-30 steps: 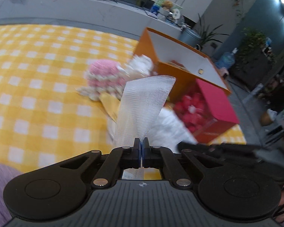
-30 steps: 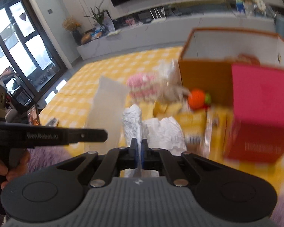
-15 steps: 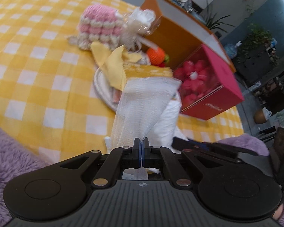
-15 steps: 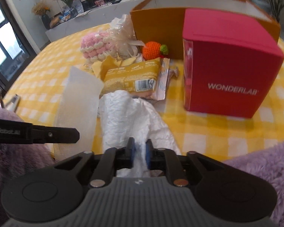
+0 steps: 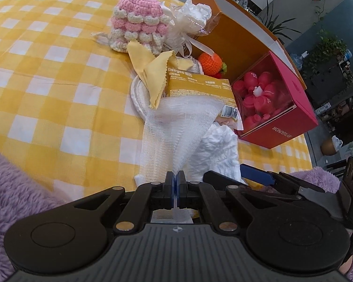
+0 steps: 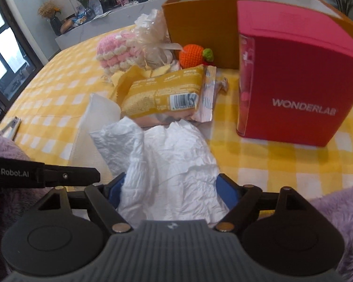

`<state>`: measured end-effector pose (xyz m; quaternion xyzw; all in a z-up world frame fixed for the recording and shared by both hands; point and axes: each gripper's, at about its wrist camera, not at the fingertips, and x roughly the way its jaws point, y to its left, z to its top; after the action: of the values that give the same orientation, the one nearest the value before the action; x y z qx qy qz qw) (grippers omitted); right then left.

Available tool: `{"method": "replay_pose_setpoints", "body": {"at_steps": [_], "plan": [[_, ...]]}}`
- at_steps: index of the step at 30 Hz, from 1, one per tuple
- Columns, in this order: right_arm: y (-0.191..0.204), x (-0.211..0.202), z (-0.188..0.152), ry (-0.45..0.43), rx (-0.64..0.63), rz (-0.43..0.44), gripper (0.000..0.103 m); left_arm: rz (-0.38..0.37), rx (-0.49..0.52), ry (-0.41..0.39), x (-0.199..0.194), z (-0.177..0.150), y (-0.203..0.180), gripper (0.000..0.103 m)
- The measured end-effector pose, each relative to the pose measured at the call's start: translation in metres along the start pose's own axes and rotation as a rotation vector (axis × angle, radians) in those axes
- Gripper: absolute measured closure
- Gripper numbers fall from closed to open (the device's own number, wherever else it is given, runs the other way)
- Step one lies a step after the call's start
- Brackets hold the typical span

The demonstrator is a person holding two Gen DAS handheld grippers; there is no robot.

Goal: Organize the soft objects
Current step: 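Lift the mesh bag with the left tool while the right tool lifts the plastic bag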

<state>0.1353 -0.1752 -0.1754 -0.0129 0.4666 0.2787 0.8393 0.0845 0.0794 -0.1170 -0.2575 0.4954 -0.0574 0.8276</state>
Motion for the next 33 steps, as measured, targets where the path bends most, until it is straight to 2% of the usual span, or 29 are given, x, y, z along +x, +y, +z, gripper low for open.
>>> {"method": "replay_pose_setpoints", "body": {"at_steps": [3, 7, 9, 11, 14, 19, 27, 33], "plan": [[0.01, 0.002, -0.003, -0.008, -0.055, -0.025, 0.029, -0.003, 0.001, -0.002, 0.001, 0.0, 0.001, 0.101], [0.017, 0.003, -0.006, -0.017, -0.1, -0.03, 0.043, -0.004, 0.012, -0.006, 0.001, -0.001, 0.001, 0.1], [0.02, 0.002, -0.007, -0.02, -0.121, -0.022, 0.053, -0.006, 0.017, -0.009, 0.001, -0.002, 0.001, 0.1], [0.023, 0.0, -0.008, -0.023, -0.129, 0.006, 0.073, -0.005, 0.022, -0.01, 0.001, -0.002, 0.001, 0.1], [0.03, -0.001, -0.01, -0.034, -0.166, 0.015, 0.083, -0.003, 0.032, -0.014, 0.002, -0.003, 0.0, 0.1], [0.028, -0.01, -0.009, -0.06, -0.152, 0.02, 0.09, -0.019, 0.034, -0.044, -0.006, -0.005, -0.001, 0.1], [0.023, -0.05, -0.006, -0.165, -0.115, 0.01, 0.091, -0.009, 0.016, -0.127, -0.036, -0.006, -0.007, 0.102], [0.016, -0.087, -0.002, -0.255, -0.084, 0.025, 0.09, -0.036, 0.046, -0.217, -0.065, -0.003, -0.03, 0.102]]}}
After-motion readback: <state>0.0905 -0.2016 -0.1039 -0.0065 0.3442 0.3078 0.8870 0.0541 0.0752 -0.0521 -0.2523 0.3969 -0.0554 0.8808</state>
